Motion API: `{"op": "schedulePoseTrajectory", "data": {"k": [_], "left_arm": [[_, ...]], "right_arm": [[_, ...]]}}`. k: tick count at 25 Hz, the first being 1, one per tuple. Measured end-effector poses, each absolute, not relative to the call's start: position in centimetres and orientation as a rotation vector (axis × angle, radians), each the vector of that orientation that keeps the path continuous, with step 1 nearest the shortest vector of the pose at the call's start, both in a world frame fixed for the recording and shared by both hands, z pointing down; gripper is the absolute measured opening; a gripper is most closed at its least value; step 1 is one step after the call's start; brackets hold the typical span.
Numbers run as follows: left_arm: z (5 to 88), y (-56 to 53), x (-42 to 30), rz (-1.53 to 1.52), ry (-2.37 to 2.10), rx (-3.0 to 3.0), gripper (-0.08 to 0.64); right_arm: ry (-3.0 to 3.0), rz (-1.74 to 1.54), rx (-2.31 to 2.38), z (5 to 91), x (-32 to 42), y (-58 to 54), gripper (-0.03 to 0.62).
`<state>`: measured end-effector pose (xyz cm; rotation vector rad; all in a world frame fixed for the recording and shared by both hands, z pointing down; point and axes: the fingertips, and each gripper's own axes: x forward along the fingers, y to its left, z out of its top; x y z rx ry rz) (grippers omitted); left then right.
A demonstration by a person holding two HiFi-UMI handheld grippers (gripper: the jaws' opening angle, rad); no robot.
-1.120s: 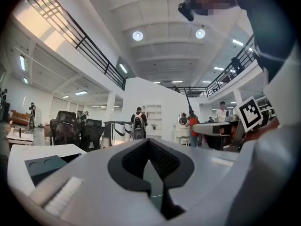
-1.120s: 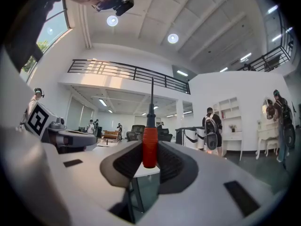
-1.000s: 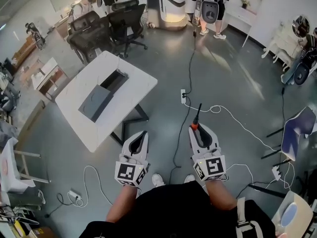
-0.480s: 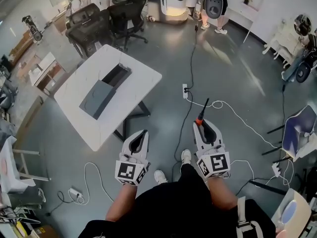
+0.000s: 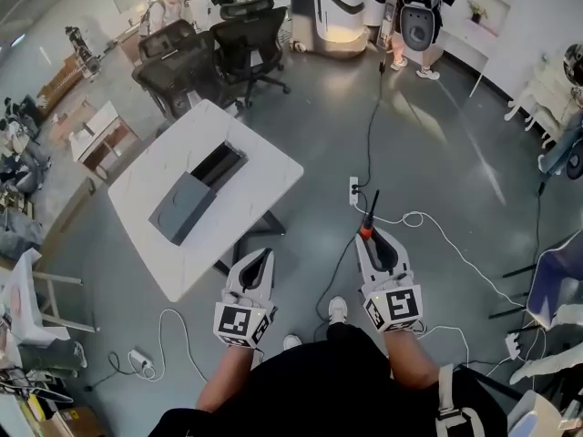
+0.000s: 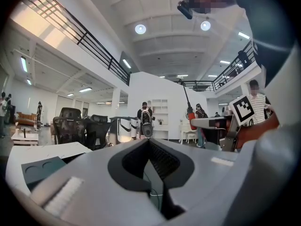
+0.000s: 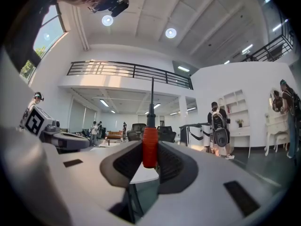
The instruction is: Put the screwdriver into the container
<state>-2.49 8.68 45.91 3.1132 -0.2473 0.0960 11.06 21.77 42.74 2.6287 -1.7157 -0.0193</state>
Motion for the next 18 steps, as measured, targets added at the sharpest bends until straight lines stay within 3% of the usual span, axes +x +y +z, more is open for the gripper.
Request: {"op": "schedulePoseTrajectory", "data": {"k": [8,18], "left_arm": [[45.8,6.9,2.8,0.108,-0.415,3.035,0.009],[47.8,3.0,2.2,0.162,-0.663,2.963,0.009]], "right_arm": [[-1.893,-0.005,2.551,43.0,18.0,18.9,0.098],[-2.077,0.048,2.433,44.9,19.9,13.7,0.098]]}}
